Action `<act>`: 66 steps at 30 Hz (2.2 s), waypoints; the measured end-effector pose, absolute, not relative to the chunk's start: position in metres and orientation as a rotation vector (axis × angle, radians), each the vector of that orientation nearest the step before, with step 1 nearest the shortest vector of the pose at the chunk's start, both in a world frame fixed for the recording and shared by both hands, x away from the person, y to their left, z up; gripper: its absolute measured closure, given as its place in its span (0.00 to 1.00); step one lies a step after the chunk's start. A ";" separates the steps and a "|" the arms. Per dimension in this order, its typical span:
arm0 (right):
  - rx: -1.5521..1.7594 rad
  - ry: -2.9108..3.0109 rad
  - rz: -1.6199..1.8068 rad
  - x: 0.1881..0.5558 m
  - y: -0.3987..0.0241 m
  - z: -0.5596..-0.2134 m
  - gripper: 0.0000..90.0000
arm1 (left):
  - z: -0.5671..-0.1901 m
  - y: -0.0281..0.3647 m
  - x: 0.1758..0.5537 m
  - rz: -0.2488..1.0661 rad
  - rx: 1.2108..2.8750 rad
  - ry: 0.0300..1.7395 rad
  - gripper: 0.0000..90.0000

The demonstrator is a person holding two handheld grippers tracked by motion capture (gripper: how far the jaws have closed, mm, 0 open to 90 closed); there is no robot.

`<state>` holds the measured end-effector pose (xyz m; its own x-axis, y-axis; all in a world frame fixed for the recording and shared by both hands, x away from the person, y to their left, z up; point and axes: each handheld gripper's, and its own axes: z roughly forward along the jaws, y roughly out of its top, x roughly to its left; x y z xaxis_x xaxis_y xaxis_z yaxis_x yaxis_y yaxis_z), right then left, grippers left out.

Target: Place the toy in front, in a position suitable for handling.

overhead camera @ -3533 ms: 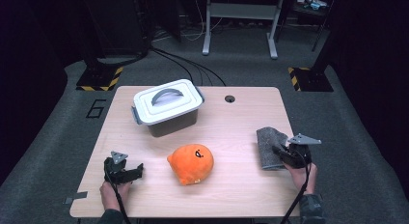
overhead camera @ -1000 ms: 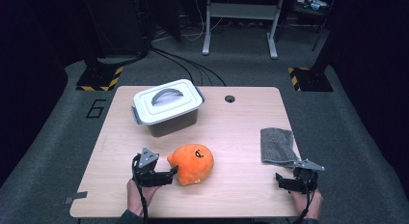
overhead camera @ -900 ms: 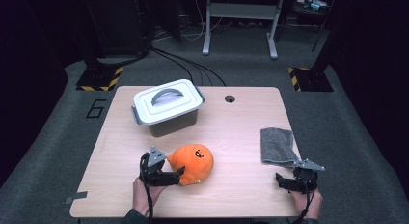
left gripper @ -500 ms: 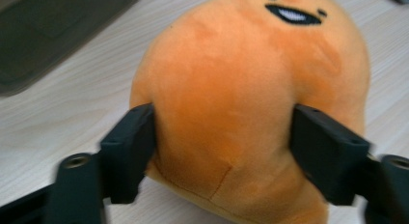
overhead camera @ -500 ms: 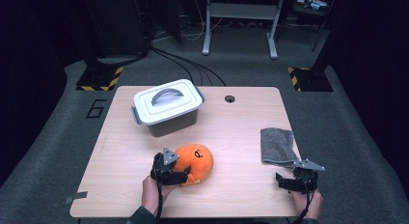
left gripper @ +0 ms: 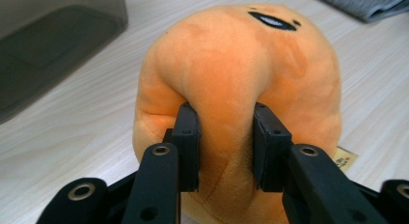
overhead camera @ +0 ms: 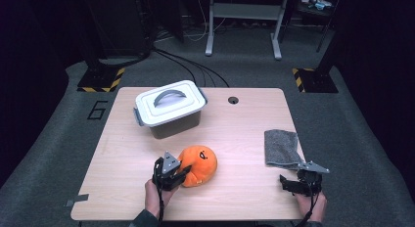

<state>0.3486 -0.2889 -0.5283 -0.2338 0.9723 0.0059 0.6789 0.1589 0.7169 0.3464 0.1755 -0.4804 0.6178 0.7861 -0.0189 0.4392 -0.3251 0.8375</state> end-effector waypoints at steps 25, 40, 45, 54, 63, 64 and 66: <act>1.558 1.984 0.842 0.348 -0.289 -0.528 0.05 | -0.458 0.157 0.362 0.298 2.052 0.629 0.77; 1.562 1.980 0.844 0.349 -0.289 -0.528 0.06 | -0.464 0.173 0.352 0.312 1.954 0.803 0.35; 1.561 1.982 0.840 0.348 -0.288 -0.528 0.06 | -0.470 0.182 0.331 0.315 1.920 0.868 0.31; 1.562 1.981 0.838 0.348 -0.288 -0.528 0.06 | -0.487 0.177 0.314 0.315 1.911 0.925 0.28; 1.552 1.979 0.840 0.348 -0.288 -0.528 0.07 | -0.501 0.168 0.314 0.339 1.980 0.912 0.54; 1.552 1.979 0.840 0.348 -0.288 -0.528 0.07 | -0.501 0.168 0.315 0.340 1.979 0.906 0.54; 1.558 1.980 0.841 0.348 -0.288 -0.528 0.07 | -0.501 0.169 0.316 0.334 1.980 0.901 0.61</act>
